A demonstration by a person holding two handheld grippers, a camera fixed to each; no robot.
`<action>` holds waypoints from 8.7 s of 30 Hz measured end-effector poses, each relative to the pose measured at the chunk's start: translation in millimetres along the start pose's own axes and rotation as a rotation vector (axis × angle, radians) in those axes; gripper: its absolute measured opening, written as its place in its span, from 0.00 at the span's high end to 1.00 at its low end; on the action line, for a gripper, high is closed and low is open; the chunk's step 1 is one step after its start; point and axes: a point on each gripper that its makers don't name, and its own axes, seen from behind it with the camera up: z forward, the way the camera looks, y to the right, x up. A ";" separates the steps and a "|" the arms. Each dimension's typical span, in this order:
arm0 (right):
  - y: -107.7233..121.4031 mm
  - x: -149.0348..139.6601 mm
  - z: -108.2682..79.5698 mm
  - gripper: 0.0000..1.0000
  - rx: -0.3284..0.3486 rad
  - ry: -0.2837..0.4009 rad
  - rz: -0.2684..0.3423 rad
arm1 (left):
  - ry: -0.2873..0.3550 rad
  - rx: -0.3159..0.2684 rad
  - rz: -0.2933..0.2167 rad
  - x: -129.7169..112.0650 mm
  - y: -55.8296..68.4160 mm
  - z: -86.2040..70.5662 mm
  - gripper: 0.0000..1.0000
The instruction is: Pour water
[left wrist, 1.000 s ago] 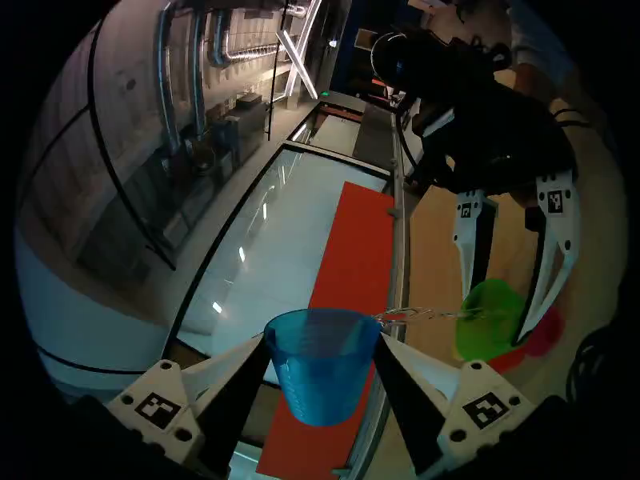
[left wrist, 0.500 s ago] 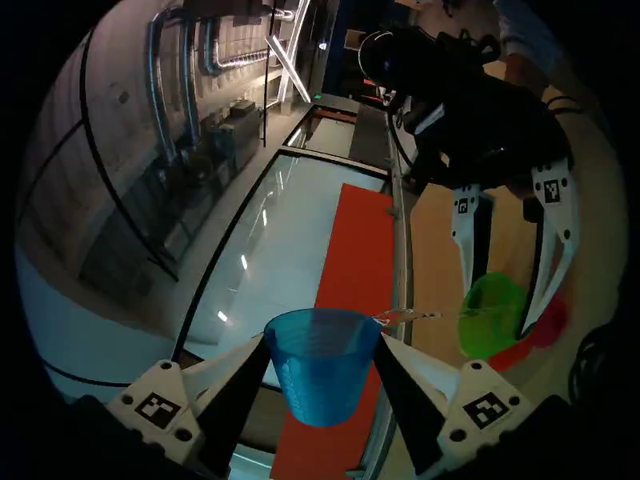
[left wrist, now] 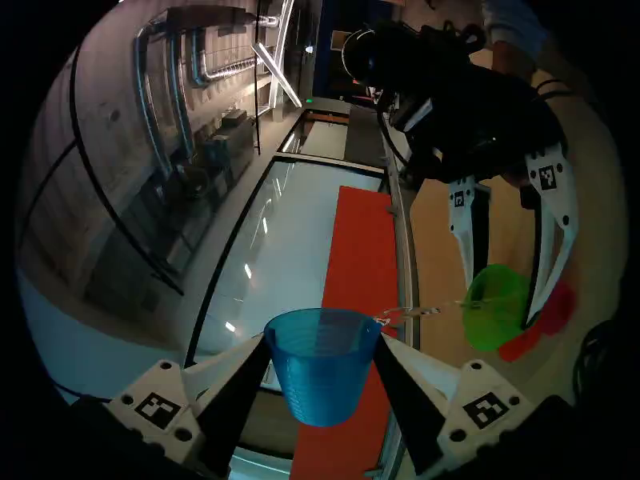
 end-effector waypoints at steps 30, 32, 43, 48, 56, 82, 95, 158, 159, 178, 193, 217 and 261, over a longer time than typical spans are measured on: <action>2.1 5.4 -0.9 0.10 -0.006 0.010 -0.003 | 0.020 0.030 0.205 15.9 -6.2 2.0 0.13; 2.0 5.8 -0.7 0.10 -0.006 0.011 -0.004 | 0.023 0.037 0.226 17.8 -8.1 2.2 0.13; 2.8 6.9 -2.7 0.10 -0.011 0.017 0.000 | 0.033 0.050 0.311 23.9 -2.2 3.6 0.13; 3.9 7.5 -4.2 0.10 -0.013 0.020 0.002 | 0.038 0.050 0.304 26.6 -0.5 5.1 0.13; 5.5 8.9 -5.1 0.10 -0.017 0.024 0.002 | 0.038 0.051 0.293 27.4 -0.1 5.6 0.13; 11.4 13.7 -6.6 0.10 -0.041 0.040 0.005 | 0.000 0.003 -0.610 -11.2 6.1 14.4 0.14; 14.4 16.1 -9.9 0.10 -0.052 0.044 0.005 | -0.020 -0.039 -1.038 -35.1 17.6 18.2 0.13; 111.9 -6.3 -98.3 0.09 -0.263 -0.049 0.038 | -0.277 -0.250 -1.264 -101.3 180.3 -34.7 0.12; 113.5 -7.8 -100.1 0.09 -0.268 -0.052 0.039 | -0.279 -0.253 -1.264 -101.4 182.4 -35.1 0.12; 130.9 -57.3 -104.8 0.09 -0.277 -0.181 0.063 | -0.375 -0.337 -1.223 -121.6 231.4 -29.2 0.12; 142.5 -101.8 -105.3 0.09 -0.266 -0.295 0.081 | -0.447 -0.438 -1.185 -132.8 270.2 -26.9 0.12; 149.9 -145.1 -111.5 0.09 -0.256 -0.407 0.088 | -0.531 -0.534 -1.193 -145.1 320.3 -25.8 0.12; 145.6 -173.8 -104.7 0.09 -0.252 -0.448 0.113 | -0.603 -0.570 -1.252 -154.7 345.4 -55.8 0.04</action>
